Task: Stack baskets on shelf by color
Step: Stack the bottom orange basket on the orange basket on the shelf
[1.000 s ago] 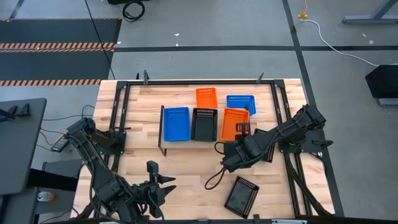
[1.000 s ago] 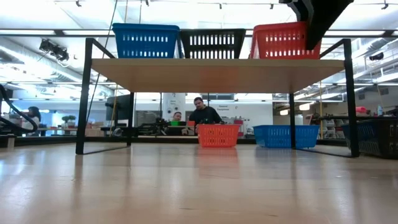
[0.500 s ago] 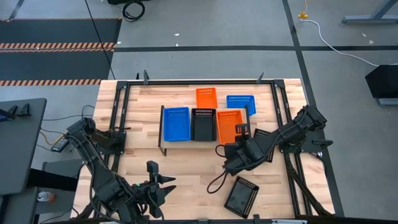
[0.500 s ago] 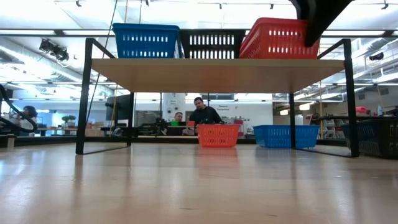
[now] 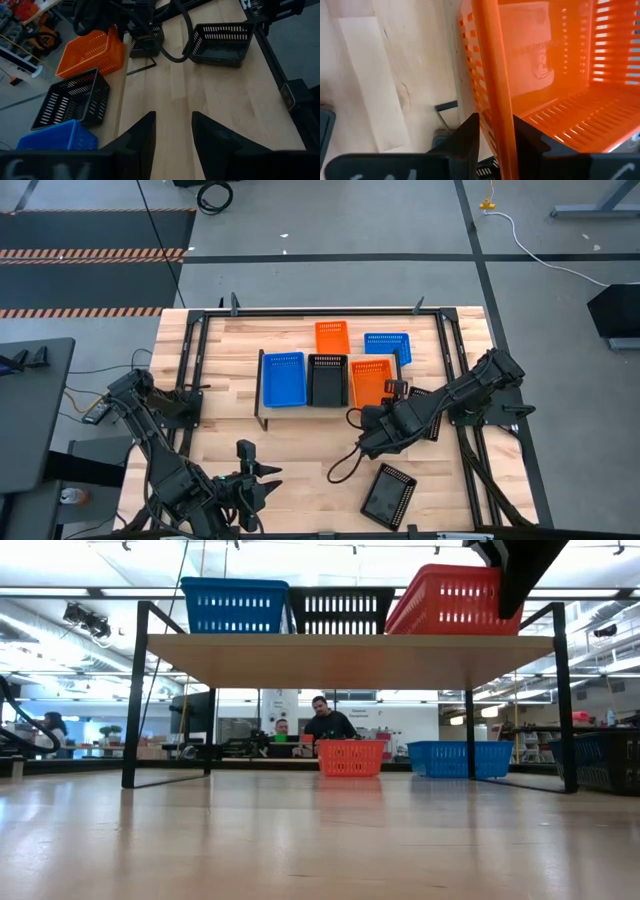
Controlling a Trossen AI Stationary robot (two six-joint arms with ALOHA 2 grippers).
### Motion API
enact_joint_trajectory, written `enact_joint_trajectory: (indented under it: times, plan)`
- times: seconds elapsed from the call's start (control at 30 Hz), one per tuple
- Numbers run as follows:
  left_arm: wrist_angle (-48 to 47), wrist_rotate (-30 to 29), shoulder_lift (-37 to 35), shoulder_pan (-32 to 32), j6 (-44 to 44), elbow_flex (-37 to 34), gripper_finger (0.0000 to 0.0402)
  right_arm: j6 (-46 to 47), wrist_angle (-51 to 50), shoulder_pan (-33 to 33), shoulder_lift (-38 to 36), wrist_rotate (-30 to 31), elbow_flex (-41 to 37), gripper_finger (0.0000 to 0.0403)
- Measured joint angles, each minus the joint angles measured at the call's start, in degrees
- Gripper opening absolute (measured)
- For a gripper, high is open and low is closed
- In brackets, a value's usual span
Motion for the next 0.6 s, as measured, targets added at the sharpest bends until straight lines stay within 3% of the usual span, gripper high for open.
enact_joint_trajectory:
  times: [0.37,0.5,0.6]
  plan:
    - [-1.85,-2.08,0.0,0.0,1.6,0.0,0.0131,3.7,-0.04,-0.02,0.0,0.39,0.9,0.0097]
    - [-4.41,-6.71,0.0,0.95,3.7,0.0,0.0122,3.69,-0.01,0.58,0.0,1.43,5.91,0.0097]
    - [-4.11,-5.9,-1.2,3.2,7.71,0.0,0.0113,3.28,0.03,1.27,0.0,2.7,11.57,0.0097]
